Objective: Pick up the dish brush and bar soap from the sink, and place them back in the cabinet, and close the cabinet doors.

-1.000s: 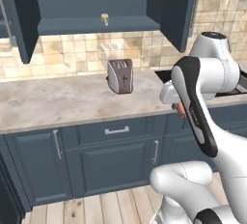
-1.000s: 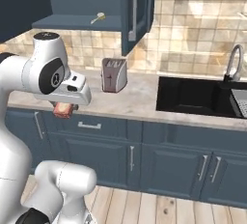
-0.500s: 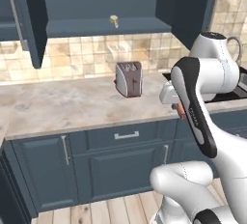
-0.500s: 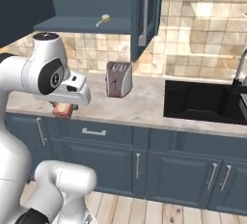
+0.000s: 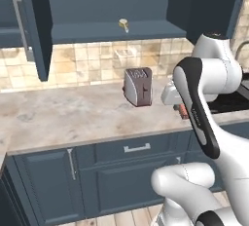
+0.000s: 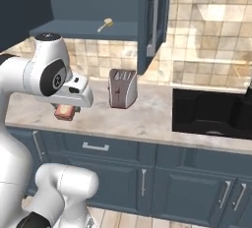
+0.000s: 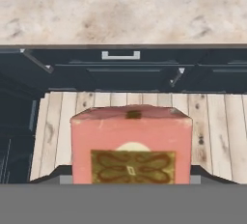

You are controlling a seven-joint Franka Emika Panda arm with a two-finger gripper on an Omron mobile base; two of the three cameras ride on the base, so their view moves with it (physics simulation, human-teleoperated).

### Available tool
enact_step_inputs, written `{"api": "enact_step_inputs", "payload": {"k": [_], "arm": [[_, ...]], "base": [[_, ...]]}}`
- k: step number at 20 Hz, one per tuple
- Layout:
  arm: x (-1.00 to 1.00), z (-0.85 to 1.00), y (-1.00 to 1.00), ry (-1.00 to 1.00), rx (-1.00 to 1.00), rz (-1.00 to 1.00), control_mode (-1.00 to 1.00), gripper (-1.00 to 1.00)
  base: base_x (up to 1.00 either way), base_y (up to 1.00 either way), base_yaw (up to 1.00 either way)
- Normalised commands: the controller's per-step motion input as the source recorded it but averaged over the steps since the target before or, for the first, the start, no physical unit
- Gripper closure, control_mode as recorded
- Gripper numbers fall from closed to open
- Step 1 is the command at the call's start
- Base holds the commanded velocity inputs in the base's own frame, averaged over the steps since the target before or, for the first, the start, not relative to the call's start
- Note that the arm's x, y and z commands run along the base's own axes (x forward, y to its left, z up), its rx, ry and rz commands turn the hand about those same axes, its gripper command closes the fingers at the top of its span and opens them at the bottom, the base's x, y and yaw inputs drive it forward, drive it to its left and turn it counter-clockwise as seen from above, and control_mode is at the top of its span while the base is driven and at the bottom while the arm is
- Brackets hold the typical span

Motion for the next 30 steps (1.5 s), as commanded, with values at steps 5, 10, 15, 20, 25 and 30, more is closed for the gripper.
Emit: {"api": "enact_step_inputs", "payload": {"k": [5, 10, 15, 20, 25, 30], "arm": [[0.0, 0.0, 0.0, 0.0, 0.0, 0.0, 1.0, 1.0], [0.0, 0.0, 0.0, 0.0, 0.0, 0.0, 1.0, 1.0], [0.0, 0.0, 0.0, 0.0, 0.0, 0.0, 1.0, 1.0], [0.0, 0.0, 0.0, 0.0, 0.0, 0.0, 1.0, 1.0], [0.0, 0.0, 0.0, 0.0, 0.0, 0.0, 1.0, 1.0], [0.0, 0.0, 0.0, 0.0, 0.0, 0.0, 1.0, 1.0]], "base": [[0.34, 0.39, 0.0], [0.34, 0.22, 0.0], [0.43, 0.04, 0.0], [0.47, 0.14, 0.0], [0.25, 0.19, -0.03], [0.3, 0.21, -0.01]]}}
